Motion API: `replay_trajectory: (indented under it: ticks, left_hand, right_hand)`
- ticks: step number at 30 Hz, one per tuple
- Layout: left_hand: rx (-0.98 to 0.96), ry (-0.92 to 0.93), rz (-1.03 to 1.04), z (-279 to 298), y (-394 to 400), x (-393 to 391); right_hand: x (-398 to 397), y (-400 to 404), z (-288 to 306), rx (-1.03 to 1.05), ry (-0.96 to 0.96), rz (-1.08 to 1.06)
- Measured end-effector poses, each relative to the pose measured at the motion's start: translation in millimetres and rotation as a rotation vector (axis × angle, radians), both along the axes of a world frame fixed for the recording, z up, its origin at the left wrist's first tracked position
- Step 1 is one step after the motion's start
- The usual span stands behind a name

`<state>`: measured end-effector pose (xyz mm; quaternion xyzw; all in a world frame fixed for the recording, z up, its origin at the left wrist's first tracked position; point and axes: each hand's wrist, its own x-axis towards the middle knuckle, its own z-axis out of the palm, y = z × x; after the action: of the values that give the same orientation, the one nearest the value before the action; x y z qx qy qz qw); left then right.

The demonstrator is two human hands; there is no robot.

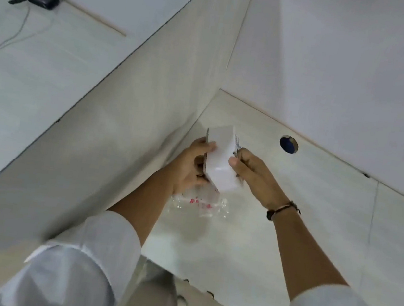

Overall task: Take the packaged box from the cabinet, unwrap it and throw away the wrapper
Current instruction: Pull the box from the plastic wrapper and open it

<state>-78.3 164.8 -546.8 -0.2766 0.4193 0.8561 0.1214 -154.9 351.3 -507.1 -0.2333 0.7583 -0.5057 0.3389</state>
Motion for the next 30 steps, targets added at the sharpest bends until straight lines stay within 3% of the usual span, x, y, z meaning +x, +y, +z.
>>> replay_trajectory:
  ticks: [4,10,17,23,27,30]
  left_hand:
    - [0.094,0.086,-0.129,0.5,17.5,51.1]
    - [-0.124,0.156,-0.236,19.4,36.3,116.1]
    - [-0.189,0.16,-0.223,17.3,53.2,150.2]
    - [-0.016,0.148,-0.184,-17.7,57.2,163.9]
    - [0.131,0.05,-0.171,-33.9,55.3,169.0]
    - [0.168,-0.083,-0.019,-43.8,51.5,172.9]
  right_hand:
    - [59.6,26.3,11.9,-0.077,-0.049,-0.043]
    - [115.8,56.5,2.9,-0.134,-0.212,-0.098]
    - [153.2,72.2,-16.4,-0.266,-0.403,-0.183]
    - [161.8,94.4,-33.1,-0.379,-0.67,-0.365]
    - [160.3,114.9,-47.0,-0.154,-0.667,-0.384]
    - [155.3,127.5,-66.4,0.012,-0.66,-0.426]
